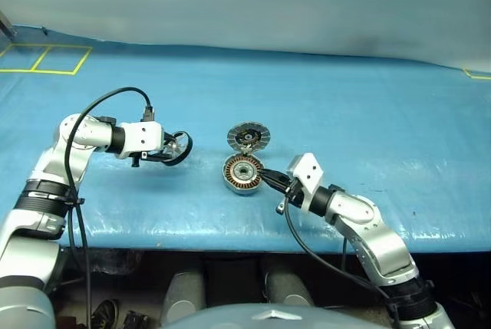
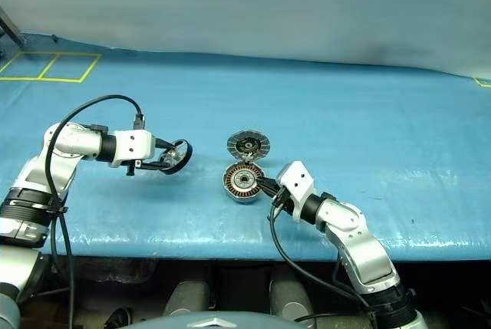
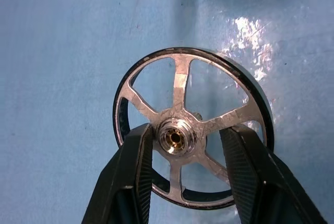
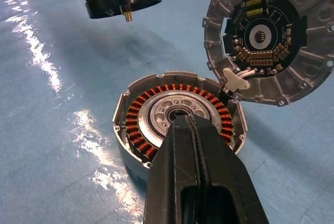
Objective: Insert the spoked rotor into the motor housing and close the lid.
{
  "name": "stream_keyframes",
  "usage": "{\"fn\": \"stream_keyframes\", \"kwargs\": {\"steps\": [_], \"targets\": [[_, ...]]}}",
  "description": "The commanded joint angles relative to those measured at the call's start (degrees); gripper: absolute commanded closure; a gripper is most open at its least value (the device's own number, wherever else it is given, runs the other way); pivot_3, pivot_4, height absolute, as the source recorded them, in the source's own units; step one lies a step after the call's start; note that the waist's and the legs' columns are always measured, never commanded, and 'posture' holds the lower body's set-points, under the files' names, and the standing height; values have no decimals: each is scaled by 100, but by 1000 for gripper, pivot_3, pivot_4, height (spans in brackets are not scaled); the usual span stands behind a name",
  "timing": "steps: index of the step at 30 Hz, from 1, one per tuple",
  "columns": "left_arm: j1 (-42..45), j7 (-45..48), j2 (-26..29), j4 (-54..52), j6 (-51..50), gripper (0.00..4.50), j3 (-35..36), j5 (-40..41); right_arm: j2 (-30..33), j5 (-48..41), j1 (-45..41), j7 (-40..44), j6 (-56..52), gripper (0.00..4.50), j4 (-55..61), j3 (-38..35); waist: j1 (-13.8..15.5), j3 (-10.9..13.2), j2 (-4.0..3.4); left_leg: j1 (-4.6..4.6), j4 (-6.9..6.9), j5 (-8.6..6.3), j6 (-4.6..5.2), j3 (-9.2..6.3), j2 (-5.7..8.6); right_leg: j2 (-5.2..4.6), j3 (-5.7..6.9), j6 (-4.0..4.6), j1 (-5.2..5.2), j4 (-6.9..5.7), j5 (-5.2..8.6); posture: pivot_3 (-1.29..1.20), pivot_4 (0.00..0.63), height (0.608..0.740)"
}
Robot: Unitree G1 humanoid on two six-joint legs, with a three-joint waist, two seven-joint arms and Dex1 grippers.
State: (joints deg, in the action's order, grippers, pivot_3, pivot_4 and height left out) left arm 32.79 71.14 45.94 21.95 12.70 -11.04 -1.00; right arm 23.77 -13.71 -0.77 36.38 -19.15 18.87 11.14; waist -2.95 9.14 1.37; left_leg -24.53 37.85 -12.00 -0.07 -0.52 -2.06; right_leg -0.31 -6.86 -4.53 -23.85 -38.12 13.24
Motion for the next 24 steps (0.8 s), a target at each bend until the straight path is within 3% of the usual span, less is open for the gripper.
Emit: {"fn": "stream_keyframes", "kwargs": {"steps": [1, 13, 24], "targets": [[1, -3, -108, -270, 34, 2805, 173, 290, -32, -67, 49, 18, 178, 4500, 25, -139, 2, 0, 0, 0, 3, 0, 0, 1, 0, 0, -1, -1, 1, 0, -1, 0, 150, 740], [250, 108, -813, -144, 76, 2805, -75, 447, -224, -596, 432, 389, 588, 4500, -207, -416, 7, 0, 0, 2, 4, 0, 0, -1, 1, 3, -2, -4, 3, 1, -3, 0, 150, 740], [450, 610, -1255, -258, -358, 2805, -196, 764, -299, -495, 613, 348, 910, 4500, -451, -420, 4, 0, 0, 3, 2, 0, 0, -2, 1, 4, -2, -4, 5, 2, -2, 0, 150, 740]]}}
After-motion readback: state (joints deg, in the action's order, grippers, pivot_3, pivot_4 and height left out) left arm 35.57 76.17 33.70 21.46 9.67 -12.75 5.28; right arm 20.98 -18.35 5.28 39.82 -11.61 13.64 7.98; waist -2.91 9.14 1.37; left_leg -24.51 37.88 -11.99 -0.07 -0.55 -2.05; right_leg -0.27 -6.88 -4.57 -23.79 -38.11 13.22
